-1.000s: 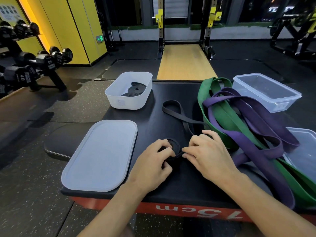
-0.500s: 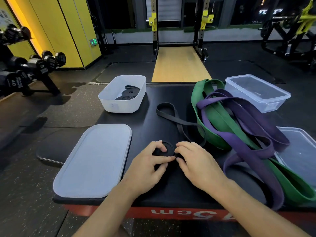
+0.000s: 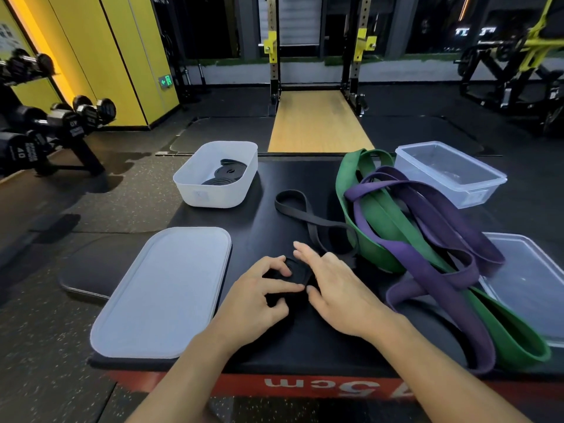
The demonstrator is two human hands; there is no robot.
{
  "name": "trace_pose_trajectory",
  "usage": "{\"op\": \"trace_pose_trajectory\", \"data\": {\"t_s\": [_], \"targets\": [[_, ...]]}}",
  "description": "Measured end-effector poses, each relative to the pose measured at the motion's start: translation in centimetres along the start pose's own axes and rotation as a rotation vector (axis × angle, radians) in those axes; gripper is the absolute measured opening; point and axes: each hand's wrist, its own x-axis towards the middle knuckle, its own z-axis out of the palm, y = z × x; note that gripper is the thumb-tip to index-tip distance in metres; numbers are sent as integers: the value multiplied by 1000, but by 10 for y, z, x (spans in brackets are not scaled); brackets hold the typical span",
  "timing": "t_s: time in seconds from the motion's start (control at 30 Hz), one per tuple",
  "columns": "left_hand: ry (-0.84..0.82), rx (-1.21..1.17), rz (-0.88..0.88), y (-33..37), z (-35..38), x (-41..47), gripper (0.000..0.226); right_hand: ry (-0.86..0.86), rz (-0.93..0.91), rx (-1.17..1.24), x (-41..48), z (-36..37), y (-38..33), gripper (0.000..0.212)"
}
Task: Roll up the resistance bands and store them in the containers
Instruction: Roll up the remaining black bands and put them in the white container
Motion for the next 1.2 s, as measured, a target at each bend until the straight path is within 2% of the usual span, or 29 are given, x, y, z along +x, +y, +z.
{"op": "trace_pose_trajectory", "data": {"t_s": [0.07,0.17,0.33,0.4,0.47,0.63,0.8,1.0,1.13,1.2], "targets": [[-8,-34,-3,1,-2,3,40,-33,-27,-19,6,-5,-4,80],[10,-97,-45,2,-4,6,43,13,-94,-13,12,-6,-4,77],[221,-11,-80,3,3,0,49,128,-51,-59,5,4,-5,75],[272,-15,-145,3,3,1,56,153,-44,-118,4,6,-7,75],[243,47,-198,3,2,3,62,160,-52,-177,5,7,-9,74],[140,398,-146,7,7,5,68,171,-50,-303,4,8,-12,69],[64,548,-107,10,11,6,74,202,-54,-385,2,8,-15,68],[35,578,-152,12,10,8,74,210,-46,-366,4,6,-14,67],[-14,528,-178,12,9,13,75,185,-51,-362,4,4,-12,67],[-14,426,-190,9,8,13,75,178,-58,-341,1,3,-12,66]]}}
